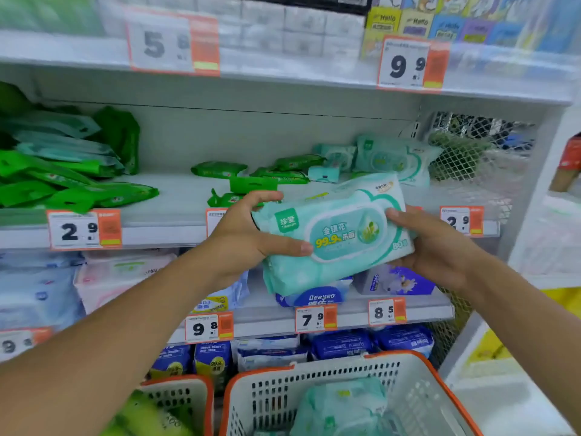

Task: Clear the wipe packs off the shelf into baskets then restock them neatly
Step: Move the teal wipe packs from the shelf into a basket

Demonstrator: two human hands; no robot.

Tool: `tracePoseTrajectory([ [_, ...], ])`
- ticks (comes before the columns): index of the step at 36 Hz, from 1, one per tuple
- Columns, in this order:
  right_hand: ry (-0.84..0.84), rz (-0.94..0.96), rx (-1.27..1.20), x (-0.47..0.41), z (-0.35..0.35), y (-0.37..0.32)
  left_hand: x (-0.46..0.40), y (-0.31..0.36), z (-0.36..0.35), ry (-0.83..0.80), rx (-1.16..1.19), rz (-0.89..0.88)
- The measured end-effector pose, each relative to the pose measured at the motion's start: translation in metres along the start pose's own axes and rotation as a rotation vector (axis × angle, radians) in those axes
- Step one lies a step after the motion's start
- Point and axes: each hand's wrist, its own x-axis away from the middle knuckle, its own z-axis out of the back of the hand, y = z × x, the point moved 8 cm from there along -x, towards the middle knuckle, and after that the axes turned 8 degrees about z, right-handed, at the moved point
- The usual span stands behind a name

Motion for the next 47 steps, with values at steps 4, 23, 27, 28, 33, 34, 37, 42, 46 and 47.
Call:
tracePoseTrajectory([
  [4, -0.02, -0.002, 0.136, 0.003, 0.003, 0.0, 0.004, -0.004, -0.006, -0.037, -0.06, 0.02],
  [23, 0.278, 0.308, 0.69, -0.028, 0.065, -0.069, -0.085, 0.068, -0.064, 0.009, -0.961, -0.34],
  [27, 0.107, 0.315, 1.084, -0.101, 0.029, -0.07, -0.135, 0.03, -0.049, -0.103, -1.655, -0.001],
  [28, 0.06, 0.289, 1.189, -0.124, 0.024, -0.064, -0.14, 0.02, -0.049, -0.17, -1.71, 0.069],
  [33, -0.085, 0.093, 1.482, -0.216, 0.02, -0.031, -0.162, 0.007, -0.046, -0.243, -1.812, 0.119],
  [34, -0.086, 0.069, 1.499, -0.23, 0.022, -0.028, -0.163, 0.007, -0.046, -0.263, -1.844, 0.125],
  [37, -0.105, -0.003, 1.622, -0.264, 0.027, -0.014, -0.159, 0.005, -0.048, -0.323, -1.856, 0.121],
  [42, -0.126, -0.029, 1.565, -0.299, 0.025, 0.014, -0.16, 0.003, -0.044, -0.305, -1.757, 0.151],
  [46, -0.095, 0.039, 1.679, -0.313, 0.01, 0.023, -0.16, 0.006, -0.044, -0.256, -1.775, 0.098],
  [47, -0.103, 0.055, 1.711, -0.314, 0.005, 0.024, -0.159, 0.007, -0.046, -0.255, -1.806, 0.059],
])
